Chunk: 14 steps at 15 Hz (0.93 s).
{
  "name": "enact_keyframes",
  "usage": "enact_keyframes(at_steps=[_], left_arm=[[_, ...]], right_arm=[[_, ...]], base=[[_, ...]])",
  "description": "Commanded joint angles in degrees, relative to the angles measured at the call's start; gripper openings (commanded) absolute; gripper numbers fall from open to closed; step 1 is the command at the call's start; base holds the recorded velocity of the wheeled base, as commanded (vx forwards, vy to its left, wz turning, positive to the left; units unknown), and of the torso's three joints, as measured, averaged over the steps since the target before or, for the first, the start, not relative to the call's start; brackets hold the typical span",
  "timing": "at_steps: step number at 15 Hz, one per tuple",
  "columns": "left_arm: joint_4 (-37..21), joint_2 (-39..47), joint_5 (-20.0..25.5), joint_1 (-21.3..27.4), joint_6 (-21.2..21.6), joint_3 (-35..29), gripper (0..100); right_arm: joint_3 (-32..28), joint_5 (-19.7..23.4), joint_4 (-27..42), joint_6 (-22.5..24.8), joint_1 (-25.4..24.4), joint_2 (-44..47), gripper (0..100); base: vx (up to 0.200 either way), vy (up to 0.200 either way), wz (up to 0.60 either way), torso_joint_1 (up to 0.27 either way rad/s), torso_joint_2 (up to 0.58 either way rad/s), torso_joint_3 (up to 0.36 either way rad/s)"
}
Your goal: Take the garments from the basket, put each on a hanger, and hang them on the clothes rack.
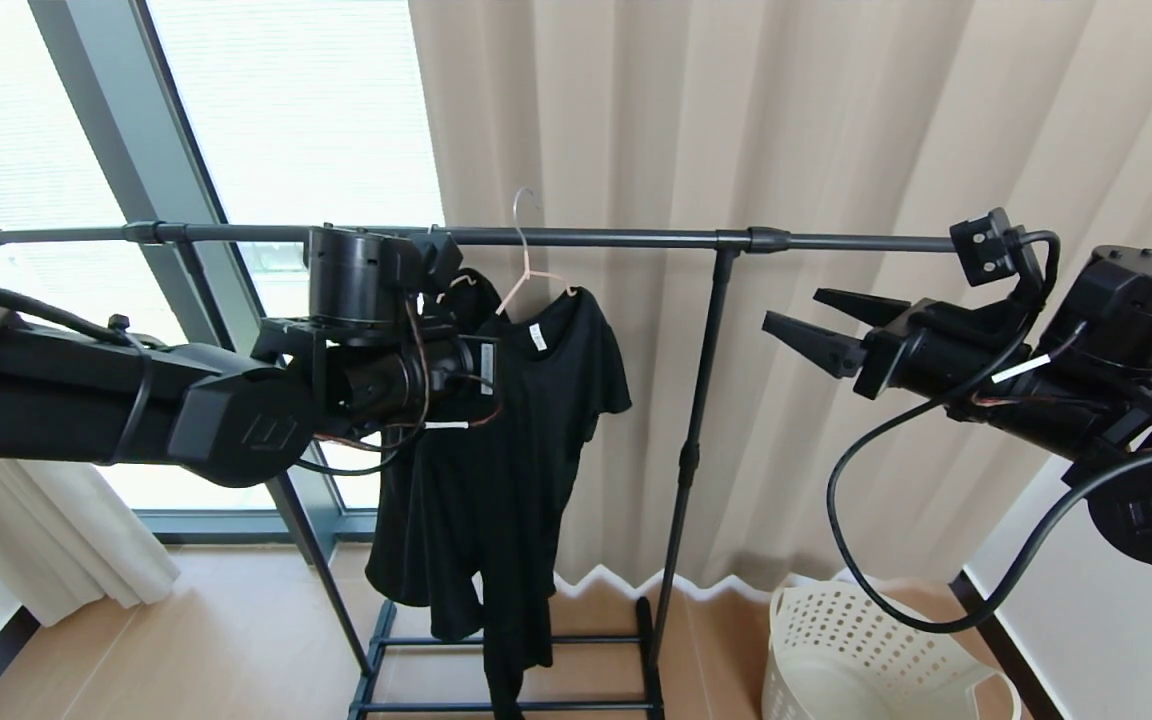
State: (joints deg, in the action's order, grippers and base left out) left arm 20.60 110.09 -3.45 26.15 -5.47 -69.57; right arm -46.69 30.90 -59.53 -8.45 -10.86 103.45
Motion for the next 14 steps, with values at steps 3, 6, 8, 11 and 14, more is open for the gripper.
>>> enact_keyframes(at_steps=[3, 6, 8, 11, 14], left_arm=[[0.1, 5.4, 0.0, -0.8, -2.6, -4.6, 0], [0.3, 8.1, -0.1, -2.1, -3.2, -7.3, 0], [0.6, 9.5, -0.1, -2.3, -3.5, -8.4, 0], [0.6, 11.0, 0.0, -2.5, -3.7, -10.2, 0], [0.6, 12.6, 0.1, -2.5, -3.7, -11.9, 0]], right_arm=[[-0.1, 0.0, -0.2, 0.4, 0.1, 1.6, 100], [0.0, 0.0, -0.2, 1.8, 0.1, 2.3, 100], [0.1, 0.0, -0.2, 1.8, 0.1, 2.3, 100], [0.2, 0.0, -0.2, 1.8, 0.1, 2.5, 100], [0.1, 0.0, -0.3, 1.9, 0.2, 2.6, 100]], base=[[0.000, 0.000, 0.00, 0.000, 0.00, 0.000], [0.000, 0.000, 0.00, 0.000, 0.00, 0.000], [0.000, 0.000, 0.00, 0.000, 0.00, 0.000], [0.000, 0.000, 0.00, 0.000, 0.00, 0.000], [0.000, 0.000, 0.00, 0.000, 0.00, 0.000]])
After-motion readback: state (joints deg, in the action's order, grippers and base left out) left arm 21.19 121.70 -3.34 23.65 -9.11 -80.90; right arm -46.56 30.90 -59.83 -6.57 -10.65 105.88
